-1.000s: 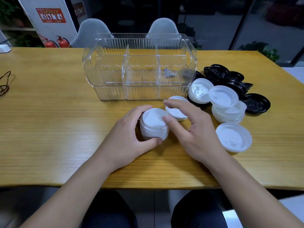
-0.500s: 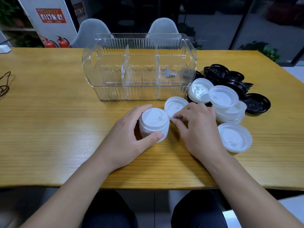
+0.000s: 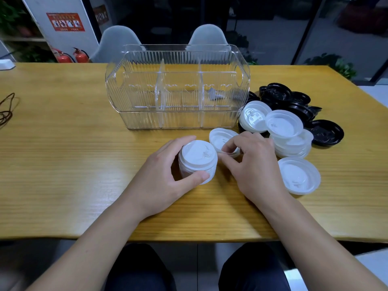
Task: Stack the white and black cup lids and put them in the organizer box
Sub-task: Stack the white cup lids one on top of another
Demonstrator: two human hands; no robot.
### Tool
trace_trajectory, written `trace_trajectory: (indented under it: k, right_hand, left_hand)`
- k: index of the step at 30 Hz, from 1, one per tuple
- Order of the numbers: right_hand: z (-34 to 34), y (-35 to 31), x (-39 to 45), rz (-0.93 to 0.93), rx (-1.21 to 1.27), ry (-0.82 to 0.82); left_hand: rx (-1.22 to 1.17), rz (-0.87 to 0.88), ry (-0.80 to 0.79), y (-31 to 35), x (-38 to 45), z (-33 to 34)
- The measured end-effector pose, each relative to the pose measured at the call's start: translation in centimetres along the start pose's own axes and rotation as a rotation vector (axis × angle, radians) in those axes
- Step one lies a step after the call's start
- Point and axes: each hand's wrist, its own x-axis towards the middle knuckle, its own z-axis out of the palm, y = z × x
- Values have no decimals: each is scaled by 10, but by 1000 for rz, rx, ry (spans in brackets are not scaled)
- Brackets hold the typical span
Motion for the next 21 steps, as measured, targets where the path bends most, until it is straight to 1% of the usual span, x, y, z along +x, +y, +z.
trace_trajectory:
  k: [4, 7, 10, 13, 16, 19, 21]
  right_hand:
    - [-1, 0, 0, 20, 72, 71]
    - [-3, -3, 0, -7, 131, 166]
    - [-7, -9, -1, -31, 236, 210]
    - [-13, -18, -4, -26, 390, 198]
    - [-15, -24, -6, -72, 481, 164]
    - [-15, -26, -7, -116, 557, 125]
    - [-16, -26, -6, -101, 641, 87]
  left_hand:
    - [2, -3, 3, 1, 0, -1]
    - [-1, 1, -1, 0, 0, 0]
    - [-23, 1, -12, 0, 0, -1]
    - [-47, 39, -5, 2, 0, -3]
    - [-109, 93, 11, 5, -1, -4]
    - [-117, 172, 12, 7, -3, -3]
    - [-133, 196, 16, 6, -3, -2]
